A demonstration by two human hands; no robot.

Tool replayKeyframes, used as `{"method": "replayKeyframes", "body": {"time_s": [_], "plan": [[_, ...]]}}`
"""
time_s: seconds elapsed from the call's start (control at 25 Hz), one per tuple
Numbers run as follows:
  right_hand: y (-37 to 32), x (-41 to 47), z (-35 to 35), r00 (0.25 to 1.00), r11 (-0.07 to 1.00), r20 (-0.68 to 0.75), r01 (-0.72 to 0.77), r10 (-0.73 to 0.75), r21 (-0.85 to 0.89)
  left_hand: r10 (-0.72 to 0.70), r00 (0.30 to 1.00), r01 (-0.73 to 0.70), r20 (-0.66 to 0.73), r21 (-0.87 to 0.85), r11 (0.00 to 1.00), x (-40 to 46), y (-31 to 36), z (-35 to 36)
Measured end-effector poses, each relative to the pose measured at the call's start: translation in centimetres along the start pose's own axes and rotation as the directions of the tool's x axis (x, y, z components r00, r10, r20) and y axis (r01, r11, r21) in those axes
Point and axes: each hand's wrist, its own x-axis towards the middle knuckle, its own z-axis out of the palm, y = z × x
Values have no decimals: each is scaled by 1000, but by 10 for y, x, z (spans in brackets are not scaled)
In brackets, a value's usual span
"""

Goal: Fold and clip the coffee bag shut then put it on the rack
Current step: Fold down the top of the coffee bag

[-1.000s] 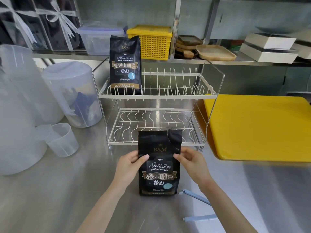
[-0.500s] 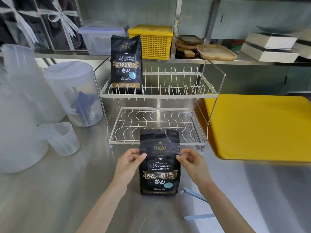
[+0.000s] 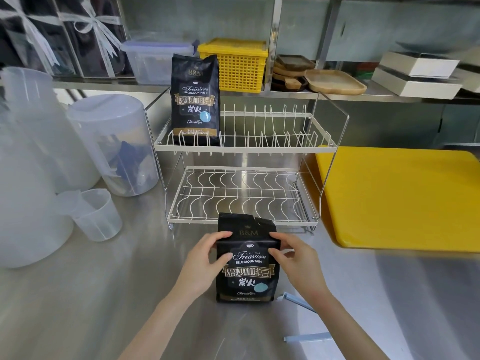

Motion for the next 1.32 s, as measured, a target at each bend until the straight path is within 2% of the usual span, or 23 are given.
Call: {"method": "replayKeyframes", "body": {"time_s": [0.24, 0.36, 0.52, 0.6, 0.76, 0.96, 1.08, 1.32], "plan": [[0, 1, -7, 983, 963, -35, 170, -181, -209, 97, 993, -82, -64, 203, 976, 5, 2, 0], [1, 1, -8, 978, 951, -30, 191, -204, -245, 106, 993, -92, -60, 209, 974, 8, 4, -1], [1, 0, -6, 982, 952, -27, 174, -186, -251, 56, 991, -74, 119, 155, 985, 6, -1, -11], [-1, 0, -6, 986, 959, -6, 162, -168, -232, 37, 986, -60, 164, 135, 989, 4, -4, -13], [-2, 1, -6, 989, 959, 24, 147, -145, -242, 62, 994, -79, 92, 203, 976, 6, -4, -9], [-1, -1, -10, 985, 948, 2, 164, -170, -273, 85, 995, -94, 55, 189, 977, 7, -2, -7], [-3, -1, -14, 985, 964, -26, 161, -170, -210, 74, 997, -73, 0, 144, 987, 7, 0, -6], [-1, 3, -19, 985, 960, 98, 158, -138, -230, 69, 997, -63, -40, 143, 988, 7, 1, -4]]}}
